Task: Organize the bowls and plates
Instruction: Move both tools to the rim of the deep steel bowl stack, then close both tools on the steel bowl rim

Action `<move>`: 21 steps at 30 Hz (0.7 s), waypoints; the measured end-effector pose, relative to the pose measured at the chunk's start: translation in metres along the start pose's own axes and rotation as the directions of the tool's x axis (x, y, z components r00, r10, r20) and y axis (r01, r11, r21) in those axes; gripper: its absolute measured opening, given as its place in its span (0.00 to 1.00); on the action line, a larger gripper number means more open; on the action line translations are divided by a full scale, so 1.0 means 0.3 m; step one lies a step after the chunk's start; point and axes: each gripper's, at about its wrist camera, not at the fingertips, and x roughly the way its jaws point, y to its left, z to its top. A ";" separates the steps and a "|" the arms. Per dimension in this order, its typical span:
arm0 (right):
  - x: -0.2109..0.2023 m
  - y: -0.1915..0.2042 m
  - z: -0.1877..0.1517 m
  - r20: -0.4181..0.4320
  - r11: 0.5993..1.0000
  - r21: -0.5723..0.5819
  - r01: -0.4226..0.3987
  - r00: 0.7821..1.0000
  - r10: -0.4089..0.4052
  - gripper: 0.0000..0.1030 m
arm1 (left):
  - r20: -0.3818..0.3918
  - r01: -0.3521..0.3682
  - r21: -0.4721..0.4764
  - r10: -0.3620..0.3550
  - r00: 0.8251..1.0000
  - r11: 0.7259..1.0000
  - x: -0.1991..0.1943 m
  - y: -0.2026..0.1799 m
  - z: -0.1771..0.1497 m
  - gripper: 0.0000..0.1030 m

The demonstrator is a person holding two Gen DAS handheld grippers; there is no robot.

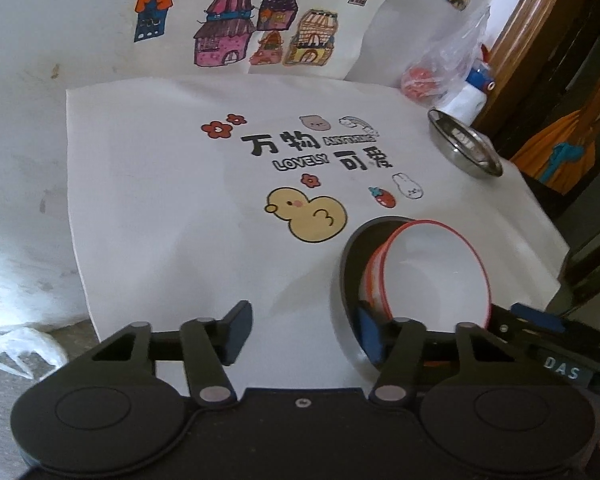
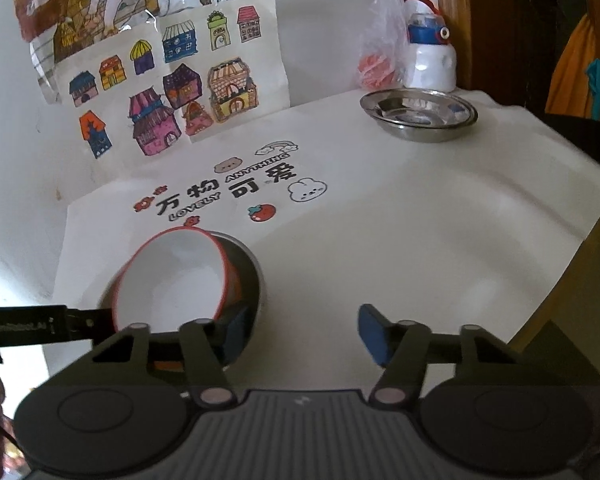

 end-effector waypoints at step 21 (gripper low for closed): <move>0.021 0.006 0.002 -0.045 0.988 0.146 -0.043 0.998 0.050 0.30 | -0.001 0.051 -0.079 -0.051 0.999 0.996 0.006 0.022 0.001 0.41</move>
